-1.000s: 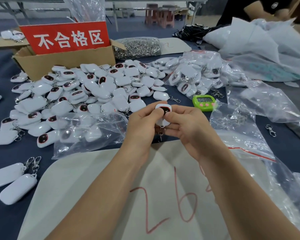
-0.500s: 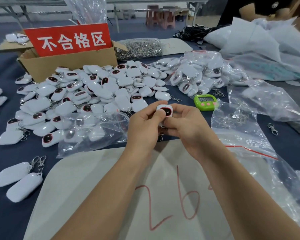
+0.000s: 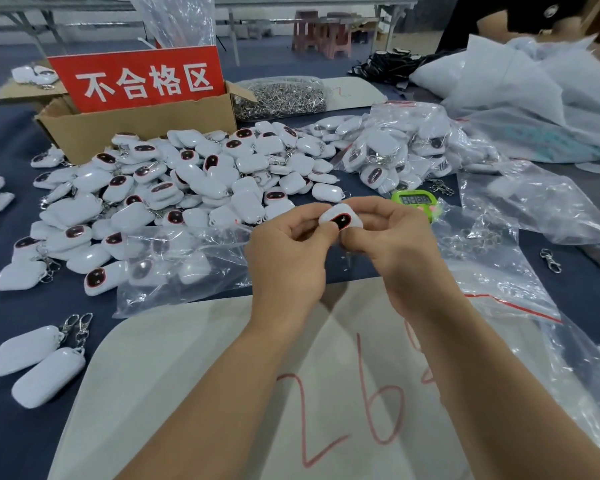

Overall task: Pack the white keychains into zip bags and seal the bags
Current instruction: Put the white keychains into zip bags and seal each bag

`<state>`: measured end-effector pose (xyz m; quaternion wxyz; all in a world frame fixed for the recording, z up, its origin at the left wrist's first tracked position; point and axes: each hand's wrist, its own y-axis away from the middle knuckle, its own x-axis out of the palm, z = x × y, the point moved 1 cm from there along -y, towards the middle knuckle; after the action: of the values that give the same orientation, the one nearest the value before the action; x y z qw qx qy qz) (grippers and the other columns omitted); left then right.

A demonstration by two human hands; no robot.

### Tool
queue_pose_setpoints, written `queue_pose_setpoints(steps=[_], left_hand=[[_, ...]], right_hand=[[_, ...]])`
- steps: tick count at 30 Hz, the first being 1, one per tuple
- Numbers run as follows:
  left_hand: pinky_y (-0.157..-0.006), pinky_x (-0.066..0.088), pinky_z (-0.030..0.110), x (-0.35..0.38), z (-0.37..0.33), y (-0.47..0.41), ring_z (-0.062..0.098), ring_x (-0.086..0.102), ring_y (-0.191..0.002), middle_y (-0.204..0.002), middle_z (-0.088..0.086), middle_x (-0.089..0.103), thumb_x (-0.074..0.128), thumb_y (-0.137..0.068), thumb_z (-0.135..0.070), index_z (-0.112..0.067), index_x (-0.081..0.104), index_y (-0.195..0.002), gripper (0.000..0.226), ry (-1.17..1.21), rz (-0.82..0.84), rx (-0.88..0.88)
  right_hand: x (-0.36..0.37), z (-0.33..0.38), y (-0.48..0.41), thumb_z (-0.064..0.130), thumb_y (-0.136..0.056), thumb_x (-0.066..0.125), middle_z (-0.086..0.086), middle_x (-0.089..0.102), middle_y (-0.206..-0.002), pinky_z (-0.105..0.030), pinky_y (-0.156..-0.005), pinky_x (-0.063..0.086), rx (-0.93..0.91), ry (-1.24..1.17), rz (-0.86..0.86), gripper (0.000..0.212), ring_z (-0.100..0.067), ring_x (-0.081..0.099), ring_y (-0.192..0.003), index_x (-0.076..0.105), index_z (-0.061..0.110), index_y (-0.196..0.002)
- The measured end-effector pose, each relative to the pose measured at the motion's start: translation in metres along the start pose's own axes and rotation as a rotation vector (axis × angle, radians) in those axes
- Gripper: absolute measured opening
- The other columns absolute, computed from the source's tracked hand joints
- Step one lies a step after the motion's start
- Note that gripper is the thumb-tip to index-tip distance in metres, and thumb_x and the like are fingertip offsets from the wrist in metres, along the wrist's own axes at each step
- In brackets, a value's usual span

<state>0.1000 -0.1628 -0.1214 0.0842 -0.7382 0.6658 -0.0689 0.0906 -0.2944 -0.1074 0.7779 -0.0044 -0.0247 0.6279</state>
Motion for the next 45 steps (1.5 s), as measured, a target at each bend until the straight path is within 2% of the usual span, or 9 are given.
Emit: queue_pose_setpoints(steps=[9, 15, 18, 21, 24, 32, 36, 41, 45], left_hand=[[-0.059, 0.046, 0.034, 0.0, 0.003, 0.008, 0.012, 0.057, -0.062, -0.061, -0.016, 0.062, 0.066, -0.092, -0.031, -0.036, 0.073, -0.091, 0.009, -0.613, 0.096, 0.089], [-0.085, 0.047, 0.009, 0.002, 0.0, 0.013, 0.003, 0.067, -0.091, -0.108, -0.017, 0.074, 0.072, -0.086, -0.009, -0.041, 0.063, -0.134, 0.058, -0.502, 0.011, 0.149], [-0.094, 0.052, 0.024, 0.002, -0.002, 0.015, 0.002, 0.066, -0.1, -0.12, -0.023, 0.07, 0.079, -0.087, -0.025, -0.042, 0.068, -0.127, 0.045, -0.438, 0.005, 0.177], [-0.075, 0.05, 0.028, 0.001, -0.002, 0.015, 0.003, 0.062, -0.081, -0.085, -0.022, 0.071, 0.068, -0.092, -0.048, -0.04, 0.076, -0.1, 0.013, -0.426, 0.029, 0.196], [-0.062, 0.047, 0.034, 0.0, -0.002, 0.012, 0.012, 0.058, -0.061, -0.061, -0.012, 0.063, 0.057, -0.097, -0.052, -0.034, 0.065, -0.069, 0.034, -0.381, 0.023, 0.208], [-0.063, 0.06, 0.043, 0.001, 0.001, 0.009, 0.017, 0.07, -0.059, -0.064, -0.004, 0.072, 0.049, -0.103, -0.039, -0.027, 0.07, -0.069, 0.042, -0.169, 0.114, 0.088], [-0.061, 0.056, 0.035, 0.002, 0.001, 0.009, 0.019, 0.069, -0.06, -0.064, -0.001, 0.071, 0.046, -0.105, -0.034, -0.021, 0.07, -0.071, 0.044, -0.14, 0.082, 0.077], [-0.064, 0.05, 0.019, 0.001, -0.002, 0.008, 0.004, 0.058, -0.056, -0.061, -0.008, 0.067, 0.066, -0.09, -0.034, -0.038, 0.069, -0.125, 0.035, -0.223, 0.089, 0.149], [-0.06, 0.054, 0.029, 0.002, -0.006, 0.013, 0.016, 0.058, -0.055, -0.062, -0.008, 0.068, 0.067, -0.09, -0.022, -0.041, 0.076, -0.109, 0.028, -0.226, 0.206, 0.186]], right_hand=[[-0.008, 0.001, -0.005, -0.023, -0.074, 0.066, -0.004, 0.08, -0.082, -0.02, -0.075, 0.057, -0.136, 0.027, 0.024, 0.041, -0.015, 0.076, -0.08, 0.081, 0.014, -0.082], [-0.009, -0.004, -0.01, -0.008, -0.087, 0.072, -0.013, 0.08, -0.092, -0.023, -0.067, 0.054, 0.006, -0.115, 0.031, 0.023, -0.02, 0.069, -0.077, 0.08, 0.009, -0.101], [-0.005, -0.004, -0.009, 0.001, -0.096, 0.064, -0.018, 0.079, -0.094, -0.022, -0.054, 0.046, 0.049, -0.079, 0.056, 0.018, -0.015, 0.06, -0.066, 0.08, 0.004, -0.103], [-0.006, -0.002, -0.011, 0.013, -0.098, 0.063, -0.016, 0.068, -0.069, -0.026, -0.047, 0.036, 0.092, -0.093, -0.01, 0.032, -0.018, 0.052, -0.055, 0.08, 0.01, -0.071], [-0.007, -0.001, -0.012, 0.024, -0.1, 0.064, -0.013, 0.05, -0.056, -0.035, -0.049, 0.028, 0.089, -0.118, 0.0, 0.045, -0.024, 0.041, -0.052, 0.069, 0.014, -0.056], [-0.012, 0.0, -0.01, 0.028, -0.087, 0.067, -0.013, 0.044, -0.058, -0.033, -0.052, 0.027, -0.004, -0.118, 0.147, 0.039, -0.022, 0.037, -0.056, 0.065, -0.01, -0.077], [-0.01, 0.001, -0.009, 0.024, -0.093, 0.066, -0.012, 0.046, -0.054, -0.029, -0.048, 0.029, -0.007, -0.11, 0.127, 0.031, -0.022, 0.038, -0.053, 0.07, 0.005, -0.069], [-0.003, -0.003, -0.01, 0.011, -0.1, 0.06, -0.008, 0.046, -0.051, -0.028, -0.044, 0.023, 0.104, -0.154, 0.048, 0.04, -0.017, 0.037, -0.044, 0.07, 0.009, -0.062], [-0.005, -0.004, -0.012, 0.004, -0.097, 0.055, -0.011, 0.05, -0.056, -0.03, -0.047, 0.018, 0.137, -0.106, 0.036, 0.025, -0.018, 0.033, -0.044, 0.076, 0.002, -0.083]])
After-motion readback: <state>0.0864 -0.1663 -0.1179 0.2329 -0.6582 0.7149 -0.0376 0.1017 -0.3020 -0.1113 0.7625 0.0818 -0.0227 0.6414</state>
